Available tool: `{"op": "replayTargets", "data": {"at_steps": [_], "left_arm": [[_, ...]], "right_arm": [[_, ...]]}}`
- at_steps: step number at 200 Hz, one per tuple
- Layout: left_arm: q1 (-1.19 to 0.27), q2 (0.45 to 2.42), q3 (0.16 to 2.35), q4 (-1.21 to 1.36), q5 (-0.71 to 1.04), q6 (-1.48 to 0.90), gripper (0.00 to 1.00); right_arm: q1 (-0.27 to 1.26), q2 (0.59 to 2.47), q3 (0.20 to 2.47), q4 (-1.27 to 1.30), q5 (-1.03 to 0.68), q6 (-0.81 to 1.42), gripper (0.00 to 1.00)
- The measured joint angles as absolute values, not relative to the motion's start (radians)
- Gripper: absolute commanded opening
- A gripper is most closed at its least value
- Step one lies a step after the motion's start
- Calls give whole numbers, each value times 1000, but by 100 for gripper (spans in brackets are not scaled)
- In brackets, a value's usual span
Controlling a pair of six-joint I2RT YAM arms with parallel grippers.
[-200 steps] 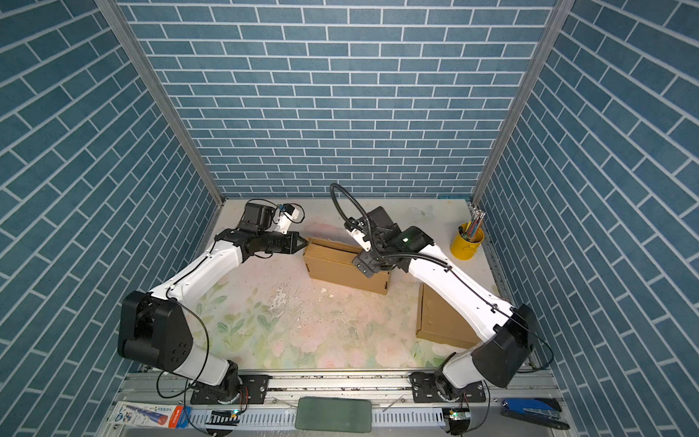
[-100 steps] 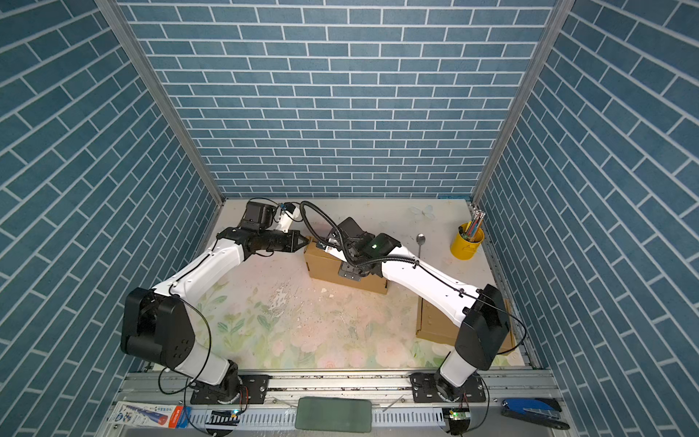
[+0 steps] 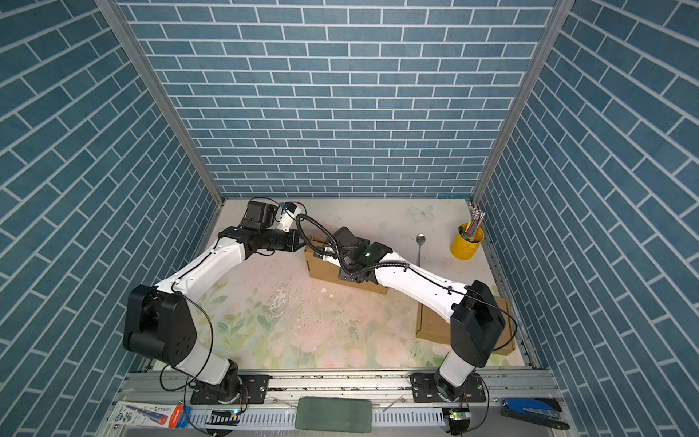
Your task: Fold the paper box
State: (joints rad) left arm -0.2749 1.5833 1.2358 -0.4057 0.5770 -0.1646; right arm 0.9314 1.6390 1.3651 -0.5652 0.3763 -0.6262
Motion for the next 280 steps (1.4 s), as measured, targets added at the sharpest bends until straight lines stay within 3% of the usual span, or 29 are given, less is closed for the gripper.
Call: {"op": "replayTargets", "data": {"at_steps": [53, 86, 117, 209, 253, 280], "left_arm": [[-275, 1585, 1236, -409, 578, -161, 0], [-274, 1588, 1235, -421, 582, -152, 1], [-271, 1588, 1235, -429, 592, -140, 9], [-194, 1547, 1243, -517, 723, -171, 45], [-196, 1594, 1287, -445, 724, -265, 48], [-210, 1651, 1304, -426, 722, -276, 45]], "right_arm": [[936, 1639, 1330, -507, 408, -637, 56], [942, 1636, 1297, -457, 442, -636, 48], [947, 1624, 1269, -424, 449, -636, 45], [953, 1615, 1240, -388, 462, -627, 43], [958, 1614, 1234, -382, 469, -625, 43], [960, 1613, 1232, -380, 473, -617, 43]]}}
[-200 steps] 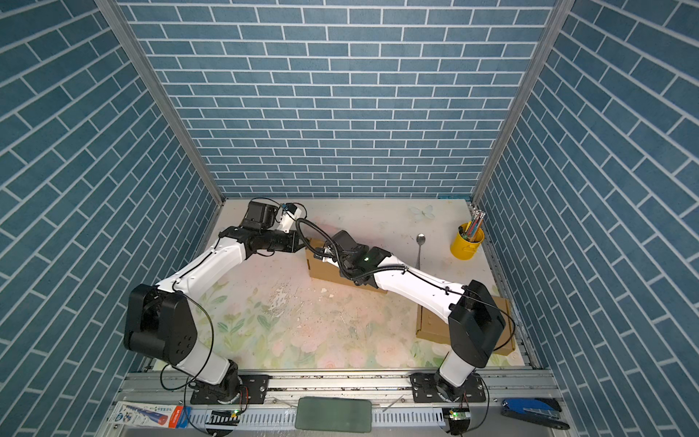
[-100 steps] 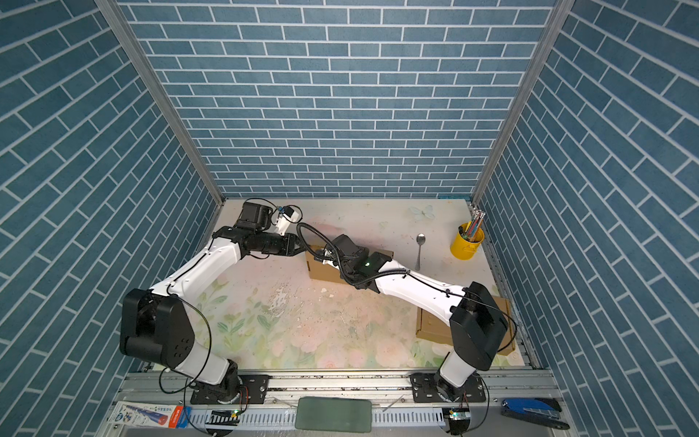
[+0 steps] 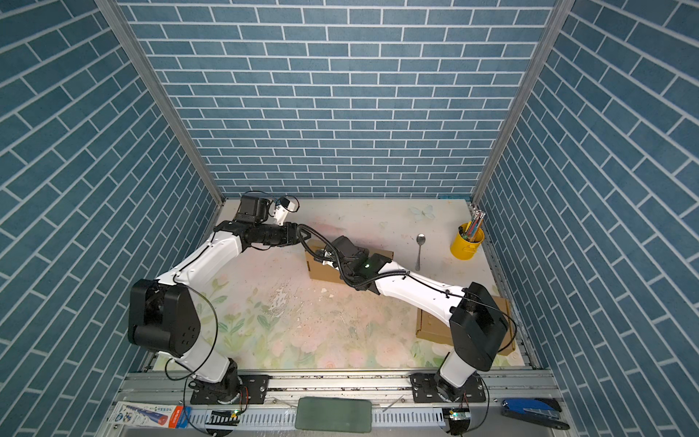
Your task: Fold the paper box
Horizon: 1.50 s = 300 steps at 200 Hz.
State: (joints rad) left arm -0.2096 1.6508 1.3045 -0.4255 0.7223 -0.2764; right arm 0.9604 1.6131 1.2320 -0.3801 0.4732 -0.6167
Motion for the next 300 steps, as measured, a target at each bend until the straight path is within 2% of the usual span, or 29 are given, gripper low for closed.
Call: {"op": "replayTargets", "data": {"at_steps": [23, 41, 49, 79, 113, 155, 196, 229, 256, 300], "left_arm": [[-223, 1662, 1263, -425, 727, -266, 44], [-223, 1637, 1205, -405, 745, -259, 40], [-223, 1625, 1184, -395, 754, -257, 38], [-223, 1618, 1172, -373, 760, -253, 36], [-223, 1619, 1171, -368, 760, -250, 36], [-223, 1621, 1170, -360, 760, -250, 36], [-223, 1621, 1170, -358, 760, -250, 35], [-223, 1621, 1170, -356, 760, -250, 34], [-223, 1621, 1170, -356, 760, -249, 34], [-223, 1621, 1167, -349, 757, -247, 28]], "right_arm": [[962, 1611, 1227, -379, 471, -602, 43], [962, 1611, 1219, -382, 467, -590, 45], [963, 1611, 1217, -383, 466, -580, 48], [959, 1609, 1217, -392, 428, -528, 69], [871, 1507, 1219, -455, 238, -327, 72], [598, 1293, 1236, -533, 51, 91, 64], [356, 1286, 1216, -653, -187, 394, 61], [318, 1306, 1188, -673, -326, 490, 57], [318, 1339, 1180, -648, -403, 523, 49], [318, 1386, 1098, -622, -435, 541, 29]]}}
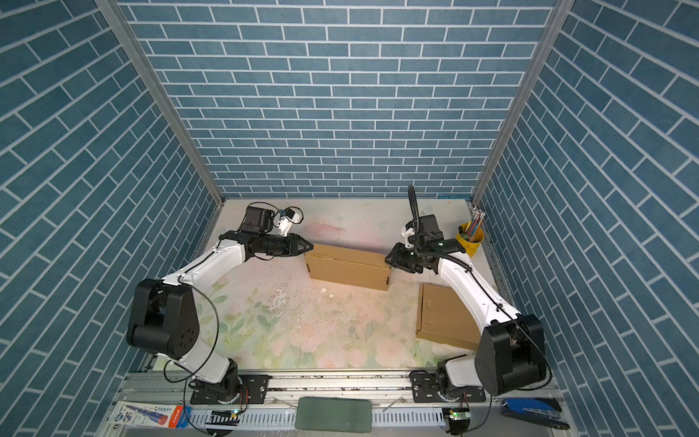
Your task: Fold the paper box
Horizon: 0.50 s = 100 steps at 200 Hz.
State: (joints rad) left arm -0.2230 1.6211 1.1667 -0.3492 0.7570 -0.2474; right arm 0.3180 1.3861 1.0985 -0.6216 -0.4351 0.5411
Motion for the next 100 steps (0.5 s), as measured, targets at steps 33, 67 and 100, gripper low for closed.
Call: {"op": "replayTargets", "data": {"at_steps": [33, 67, 100], "left_arm": [[-226, 1602, 1147, -336, 748, -247, 28], [-230, 1512, 1063, -321, 722, -255, 34], [-232, 1418, 968, -329, 707, -280, 44]], "right_arm": [[318, 1368, 1076, -588, -436, 533, 28], [341, 1295, 1017, -581, -427, 501, 33], [401, 1196, 930, -565, -378, 447, 47]]}}
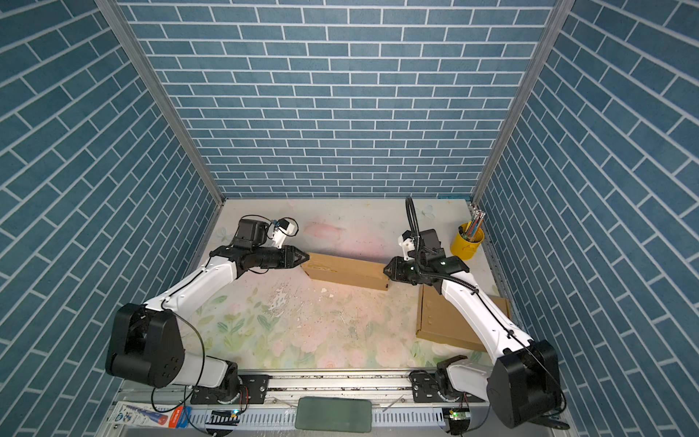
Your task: Fold the paper box
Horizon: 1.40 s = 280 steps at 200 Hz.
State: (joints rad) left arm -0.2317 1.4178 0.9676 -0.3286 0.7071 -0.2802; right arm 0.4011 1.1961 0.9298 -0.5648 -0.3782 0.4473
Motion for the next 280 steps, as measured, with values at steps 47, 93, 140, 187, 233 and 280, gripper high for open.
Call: {"op": "replayTargets", "data": {"at_steps": [47, 93, 140, 187, 233, 280], "left_arm": [[-231, 1286, 875, -445, 648, -289, 56], [-232, 1238, 868, -477, 630, -292, 61], [-256, 1325, 796, -403, 533, -311, 65], [-339, 1456, 740, -236, 514, -413, 64], [-367, 1555, 747, -57, 494, -542, 62], [-381, 1769, 953, 31, 483, -607, 62]], "right_arm": [[461, 1138, 878, -641, -419, 399, 69], [433, 1134, 874, -674, -495, 444, 74], [418, 1283, 760, -553, -444, 613, 77], [468, 1435, 741, -394, -486, 719, 70], [407, 1604, 882, -355, -513, 728, 67], [271, 1822, 1184, -391, -481, 643, 67]]}}
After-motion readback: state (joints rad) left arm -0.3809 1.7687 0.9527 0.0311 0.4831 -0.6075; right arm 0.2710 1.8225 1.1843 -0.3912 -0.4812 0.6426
